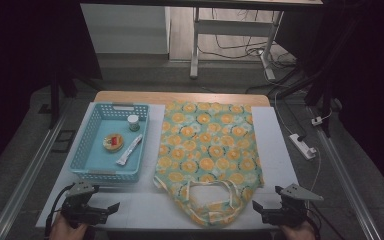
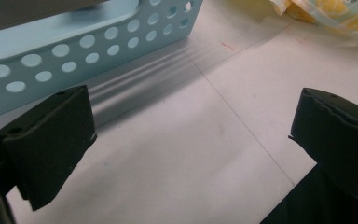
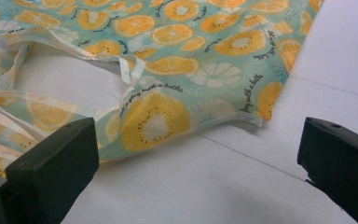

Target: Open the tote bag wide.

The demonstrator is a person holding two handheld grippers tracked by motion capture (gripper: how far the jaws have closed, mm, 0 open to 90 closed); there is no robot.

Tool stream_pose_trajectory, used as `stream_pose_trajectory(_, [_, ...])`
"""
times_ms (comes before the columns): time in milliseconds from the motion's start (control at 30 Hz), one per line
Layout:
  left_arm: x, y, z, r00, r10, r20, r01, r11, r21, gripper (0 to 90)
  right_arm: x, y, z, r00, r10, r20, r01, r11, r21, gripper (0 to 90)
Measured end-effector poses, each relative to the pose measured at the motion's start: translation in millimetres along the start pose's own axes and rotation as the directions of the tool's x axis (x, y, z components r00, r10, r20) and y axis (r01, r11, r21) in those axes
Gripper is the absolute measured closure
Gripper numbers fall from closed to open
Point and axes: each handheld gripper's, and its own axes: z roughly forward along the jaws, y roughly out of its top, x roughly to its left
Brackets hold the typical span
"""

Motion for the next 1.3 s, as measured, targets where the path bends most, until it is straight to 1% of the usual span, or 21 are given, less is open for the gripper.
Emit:
stream_pose_trajectory(100, [1.0, -0.2, -0.4, 1.0000, -0.007, 0.004, 0.007, 0.9999, -0.009, 0.0, 0.6, 0.3, 0.8, 1.0000, -0.005, 0.001, 0.005, 1.000, 0.009, 0.0])
stream_pose_trajectory(167, [1.1, 0.0, -0.6, 1.0000, -0.005, 0.004, 0.005, 0.9999, -0.012, 0.0, 0.8, 0.5, 1.0, 1.0000, -0.005, 0.001, 0.005, 1.000, 0.011, 0.0])
stream_pose_trajectory(267, [1.0, 1.2, -0.2, 0.9999, -0.001, 0.011, 0.001, 0.9995, -0.033, 0.0, 0.1, 1.2, 2.6, 1.0000, -0.005, -0.006, 0.005, 1.000, 0.026, 0.0])
stream_pose_trajectory(433, [0.4, 2.3, 1.7, 1.0000, 0.006, 0.007, -0.006, 0.9997, -0.024, 0.0, 0.2, 1.5, 3.1, 0.9999, -0.009, -0.008, 0.010, 0.999, 0.032, 0.0])
stream_pose_trajectory(567, [1.4, 2.9, 2.8, 0.9999, 0.003, 0.012, -0.002, 0.9998, -0.019, 0.0, 1.2, 1.4, 3.7, 0.9998, -0.016, -0.007, 0.017, 0.999, 0.037, 0.0])
stream_pose_trajectory(800, [-0.7, 4.0, 4.6, 0.9998, 0.020, 0.010, -0.020, 0.9998, -0.002, 0.0, 2.3, 1.1, 2.5, 0.9996, -0.027, 0.000, 0.027, 0.999, 0.032, 0.0])
stream_pose_trajectory(1067, [-0.6, 4.1, 5.0, 0.9997, 0.020, 0.016, -0.020, 0.9998, 0.002, 0.1, 2.8, 2.1, 2.4, 0.9992, -0.022, -0.034, 0.023, 0.999, 0.043, 0.0])
stream_pose_trajectory(1100, [-0.7, 4.2, 5.1, 0.9997, 0.020, 0.016, -0.020, 0.9998, 0.003, 0.1, 4.3, 2.8, 2.4, 0.9988, -0.025, -0.042, 0.027, 0.999, 0.038, 0.0])
stream_pose_trajectory(1133, [-1.0, 4.2, 5.3, 0.9997, 0.018, 0.016, -0.018, 0.9998, 0.004, 0.1, 8.3, 5.0, 2.2, 0.9979, -0.051, -0.041, 0.052, 0.998, 0.040, 0.0])
stream_pose_trajectory(1200, [-1.1, 4.1, 5.3, 0.9997, 0.019, 0.016, -0.019, 0.9998, 0.004, 0.0, 11.0, 6.0, 3.0, 0.9968, -0.067, -0.043, 0.069, 0.997, 0.042, 0.0])
stream_pose_trajectory(1233, [-1.1, 4.1, 5.2, 0.9997, 0.019, 0.015, -0.019, 0.9998, 0.005, 0.0, 11.0, 6.0, 3.0, 0.9968, -0.067, -0.043, 0.069, 0.997, 0.042, 0.0])
stream_pose_trajectory(1267, [-1.1, 4.1, 5.2, 0.9997, 0.019, 0.016, -0.019, 0.9998, 0.006, 0.1, 13.0, 5.9, 5.2, 0.9956, -0.068, -0.065, 0.072, 0.996, 0.051, 0.0])
stream_pose_trajectory(1300, [-0.9, 4.2, 5.3, 0.9997, 0.018, 0.018, -0.018, 0.9998, 0.006, 0.1, 14.0, 5.7, 6.3, 0.9952, -0.070, -0.069, 0.074, 0.996, 0.056, 0.0])
